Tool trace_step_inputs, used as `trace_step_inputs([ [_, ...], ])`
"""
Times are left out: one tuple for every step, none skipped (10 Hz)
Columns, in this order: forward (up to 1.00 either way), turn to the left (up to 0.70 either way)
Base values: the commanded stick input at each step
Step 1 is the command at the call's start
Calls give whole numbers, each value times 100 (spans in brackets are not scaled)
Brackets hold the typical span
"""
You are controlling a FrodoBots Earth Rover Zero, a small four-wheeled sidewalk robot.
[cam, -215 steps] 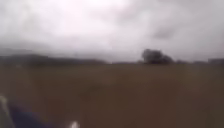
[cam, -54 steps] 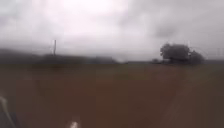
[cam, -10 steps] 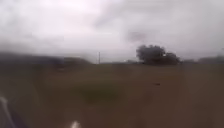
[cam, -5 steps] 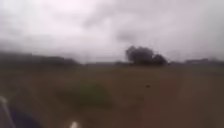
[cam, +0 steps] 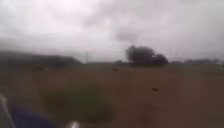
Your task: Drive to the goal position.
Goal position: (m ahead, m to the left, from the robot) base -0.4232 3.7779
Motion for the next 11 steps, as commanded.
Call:
trace_step_inputs([
  [70,0],
  [70,0],
  [70,0],
  [70,0],
  [70,0],
  [70,0],
  [70,0],
  [70,0],
  [70,0],
  [70,0],
  [70,0],
])
